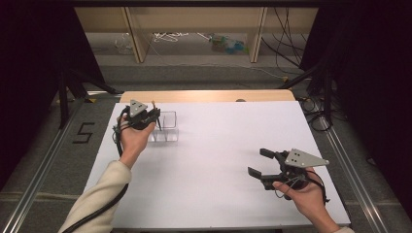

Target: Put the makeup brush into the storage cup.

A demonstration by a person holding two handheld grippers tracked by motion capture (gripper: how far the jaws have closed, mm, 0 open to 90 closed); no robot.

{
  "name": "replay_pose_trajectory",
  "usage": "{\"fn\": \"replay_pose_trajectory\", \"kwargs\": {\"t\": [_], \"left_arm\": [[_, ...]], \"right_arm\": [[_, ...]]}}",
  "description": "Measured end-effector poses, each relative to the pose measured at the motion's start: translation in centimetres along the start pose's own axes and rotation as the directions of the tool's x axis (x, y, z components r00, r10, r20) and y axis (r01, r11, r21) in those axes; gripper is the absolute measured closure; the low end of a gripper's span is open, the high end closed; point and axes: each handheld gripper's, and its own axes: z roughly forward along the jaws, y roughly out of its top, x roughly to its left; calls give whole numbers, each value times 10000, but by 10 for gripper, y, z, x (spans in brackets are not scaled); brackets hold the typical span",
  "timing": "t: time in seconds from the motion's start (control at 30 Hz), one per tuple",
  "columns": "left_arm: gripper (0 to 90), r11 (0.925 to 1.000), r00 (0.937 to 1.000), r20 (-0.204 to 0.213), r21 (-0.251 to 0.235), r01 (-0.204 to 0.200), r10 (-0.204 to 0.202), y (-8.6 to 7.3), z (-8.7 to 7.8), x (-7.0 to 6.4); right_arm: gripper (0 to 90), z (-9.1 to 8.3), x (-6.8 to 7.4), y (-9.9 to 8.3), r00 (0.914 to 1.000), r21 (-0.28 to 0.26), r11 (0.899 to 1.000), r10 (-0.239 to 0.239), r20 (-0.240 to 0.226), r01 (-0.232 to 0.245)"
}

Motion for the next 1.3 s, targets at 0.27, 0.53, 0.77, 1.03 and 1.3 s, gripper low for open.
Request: {"fn": "replay_pose_trajectory", "kwargs": {"t": [0.27, 0.53, 0.77, 1.03, 1.3], "left_arm": [[827, 10000, 10000, -38, 68, -42, 43, -2, 1, 2], [827, 9999, 10000, -6, 81, 84, -84, -3, 2, 1], [826, 9999, 9999, 4, 66, 101, -101, -2, 2, 3], [751, 9989, 9989, 62, 63, 467, -467, -2, -2, 5], [289, 9982, 9979, -269, 99, 585, -582, 6, -19, 5]], "right_arm": [[202, 0, 2, 0, 9996, 131, 9996, 257, -90, -256], [202, 0, 2, 0, 9996, 133, 9996, 269, -99, -267], [202, 0, 2, 0, 9996, 130, 9996, 270, -103, -269], [202, -1, 2, 0, 9995, 134, 9995, 282, -106, -281], [201, -2, 1, 0, 9998, 322, 9993, 194, 20, -195]]}}
